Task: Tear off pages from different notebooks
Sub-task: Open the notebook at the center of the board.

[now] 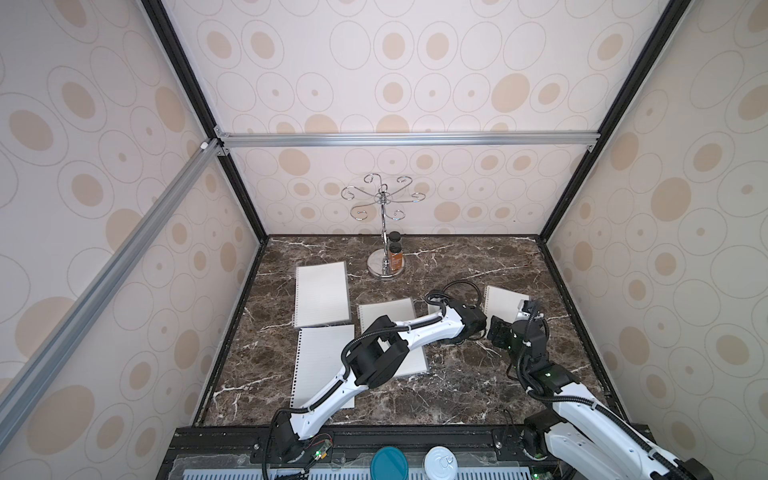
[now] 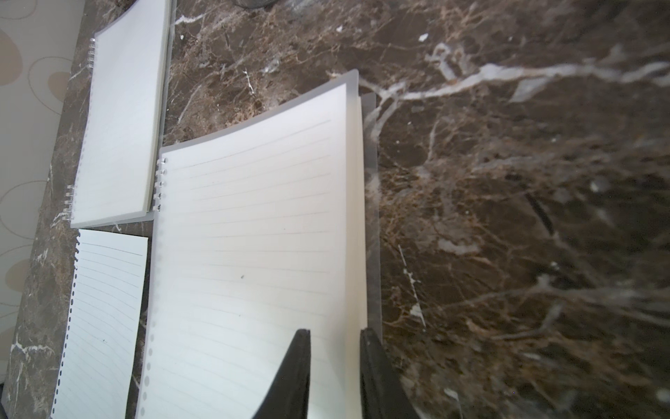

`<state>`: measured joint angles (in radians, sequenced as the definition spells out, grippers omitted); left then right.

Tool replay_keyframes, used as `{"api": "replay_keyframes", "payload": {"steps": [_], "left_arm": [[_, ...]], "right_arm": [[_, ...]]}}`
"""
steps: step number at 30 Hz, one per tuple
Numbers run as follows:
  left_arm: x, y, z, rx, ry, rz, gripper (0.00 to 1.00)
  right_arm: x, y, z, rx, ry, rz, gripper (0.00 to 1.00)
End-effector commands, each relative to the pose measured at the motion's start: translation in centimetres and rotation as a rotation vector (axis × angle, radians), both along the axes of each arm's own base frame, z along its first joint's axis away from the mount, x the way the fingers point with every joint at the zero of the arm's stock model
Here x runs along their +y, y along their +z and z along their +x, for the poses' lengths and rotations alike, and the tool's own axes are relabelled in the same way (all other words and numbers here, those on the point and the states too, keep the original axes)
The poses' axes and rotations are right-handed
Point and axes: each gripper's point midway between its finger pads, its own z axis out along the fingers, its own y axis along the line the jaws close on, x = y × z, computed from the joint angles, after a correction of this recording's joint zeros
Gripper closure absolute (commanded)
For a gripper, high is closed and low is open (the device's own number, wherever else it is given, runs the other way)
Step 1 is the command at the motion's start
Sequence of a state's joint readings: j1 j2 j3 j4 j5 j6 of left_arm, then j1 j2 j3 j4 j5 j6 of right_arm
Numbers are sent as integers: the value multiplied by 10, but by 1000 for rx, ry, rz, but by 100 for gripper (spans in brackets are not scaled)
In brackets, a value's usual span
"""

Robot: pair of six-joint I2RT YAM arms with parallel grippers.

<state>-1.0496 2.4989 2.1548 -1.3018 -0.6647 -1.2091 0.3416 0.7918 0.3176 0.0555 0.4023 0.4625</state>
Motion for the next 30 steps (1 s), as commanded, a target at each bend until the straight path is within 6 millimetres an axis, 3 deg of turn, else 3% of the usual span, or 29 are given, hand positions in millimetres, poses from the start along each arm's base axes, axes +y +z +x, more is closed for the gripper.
{"api": "replay_keyframes", "payload": {"steps": [1,16,26,30], "left_arm": [[8,16,5,-34,26,16,76],[2,51,6,-61,-4,-68,98],[2,83,8,-89,-63,-111,100],[-10,84,7,-63,-161,-188,100]], "right_arm": [[-2,-2,-2,-1,-4,-6,24],[-2,-2,-3,-6,-1,-5,23],[0,-2,-2,-1,11,-10,23],[19,-5,-2,26,104,55,24]]}}
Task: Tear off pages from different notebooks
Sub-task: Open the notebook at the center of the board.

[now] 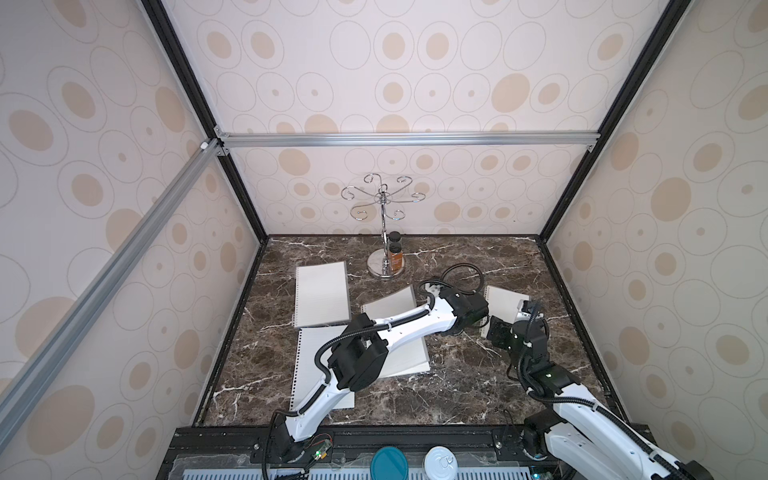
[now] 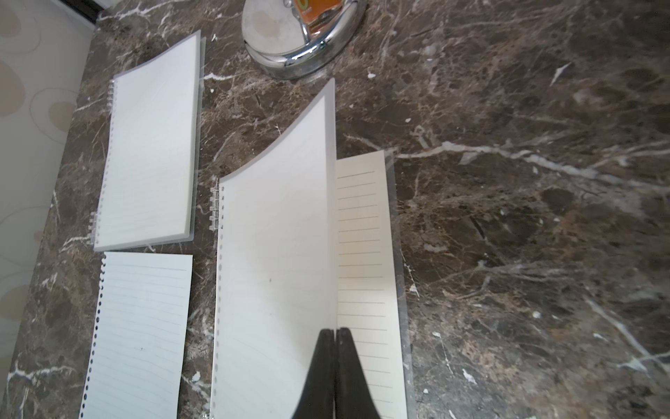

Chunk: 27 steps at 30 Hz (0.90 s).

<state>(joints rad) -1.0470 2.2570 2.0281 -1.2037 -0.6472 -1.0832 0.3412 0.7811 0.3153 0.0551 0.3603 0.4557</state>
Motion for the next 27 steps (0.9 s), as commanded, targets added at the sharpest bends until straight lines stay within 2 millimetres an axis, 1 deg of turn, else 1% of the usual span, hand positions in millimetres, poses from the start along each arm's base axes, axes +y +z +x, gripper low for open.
{"api": "replay_keyframes", "payload": {"steps": [1,3,5,7,10,11,14,17,22,25,27], "left_arm": [[-10,14,7,-14,-95,-86,100],[-5,20,6,-21,-124,-128,100],[3,27,5,-36,-155,-186,100],[10,33,1,-35,-194,-272,100],[26,42,-2,-55,-250,-427,100],[32,47,-3,-69,-263,-475,100],[51,61,-7,-114,-286,-542,100],[67,68,-13,-145,-298,-537,100],[80,73,-26,-173,-343,-572,100],[93,76,-29,-200,-326,-571,100],[98,77,-31,-212,-324,-581,100]], "right_arm": [[25,-8,-4,45,117,88,24],[53,-9,-6,44,236,209,26],[77,-6,-10,33,338,328,23],[94,2,-13,21,417,414,23],[118,13,-17,9,504,504,17],[126,15,-17,8,528,527,17],[154,17,-19,27,601,544,16],[187,21,-21,37,687,578,18],[235,30,-29,44,798,596,20],[252,35,-32,27,819,593,20],[255,36,-28,24,801,629,19]]}}
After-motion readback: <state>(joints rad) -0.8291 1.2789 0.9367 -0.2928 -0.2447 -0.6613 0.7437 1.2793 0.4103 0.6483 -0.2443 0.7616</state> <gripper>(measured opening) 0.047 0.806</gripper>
